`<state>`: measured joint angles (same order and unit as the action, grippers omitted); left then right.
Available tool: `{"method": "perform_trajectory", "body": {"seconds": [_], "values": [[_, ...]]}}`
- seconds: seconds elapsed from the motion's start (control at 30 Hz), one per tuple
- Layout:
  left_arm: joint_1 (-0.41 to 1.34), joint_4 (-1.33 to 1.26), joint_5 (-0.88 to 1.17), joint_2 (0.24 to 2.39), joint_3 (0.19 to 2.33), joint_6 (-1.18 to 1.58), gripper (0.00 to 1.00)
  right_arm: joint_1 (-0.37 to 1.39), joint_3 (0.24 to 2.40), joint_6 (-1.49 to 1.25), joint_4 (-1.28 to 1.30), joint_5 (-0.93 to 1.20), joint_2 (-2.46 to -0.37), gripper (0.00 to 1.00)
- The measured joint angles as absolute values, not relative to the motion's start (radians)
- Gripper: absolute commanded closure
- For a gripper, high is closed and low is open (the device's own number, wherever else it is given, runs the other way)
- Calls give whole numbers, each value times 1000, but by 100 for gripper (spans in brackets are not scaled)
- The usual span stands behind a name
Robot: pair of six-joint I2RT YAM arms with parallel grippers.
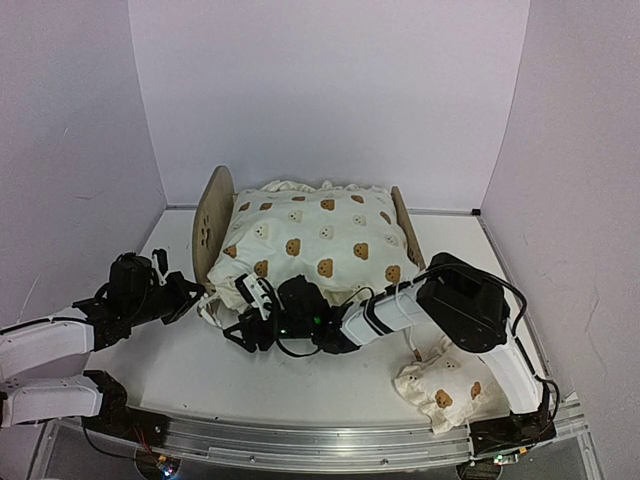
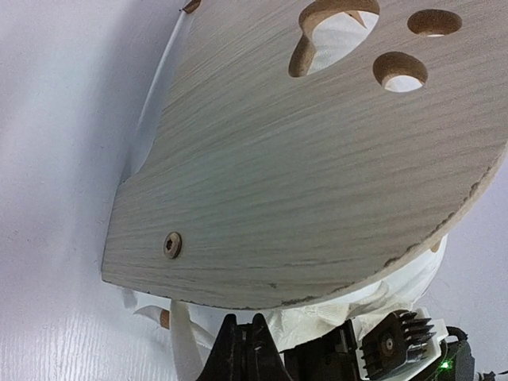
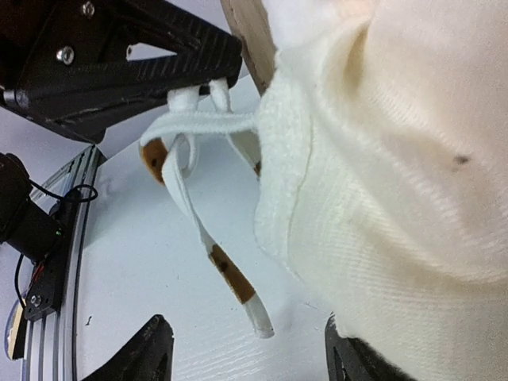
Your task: Set up the pet bed
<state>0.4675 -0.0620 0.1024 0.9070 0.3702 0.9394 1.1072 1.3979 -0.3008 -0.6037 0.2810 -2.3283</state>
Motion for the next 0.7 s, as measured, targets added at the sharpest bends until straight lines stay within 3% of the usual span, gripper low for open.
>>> {"method": "perform_trajectory", "body": {"seconds": [0.4, 0.7], "values": [[467, -62, 103, 907, 370, 935, 100, 1122, 1613, -209, -556, 320, -2430, 47], [467, -62, 104, 901, 370, 936, 100, 1145, 1618, -220, -561, 299, -2485, 78]]}}
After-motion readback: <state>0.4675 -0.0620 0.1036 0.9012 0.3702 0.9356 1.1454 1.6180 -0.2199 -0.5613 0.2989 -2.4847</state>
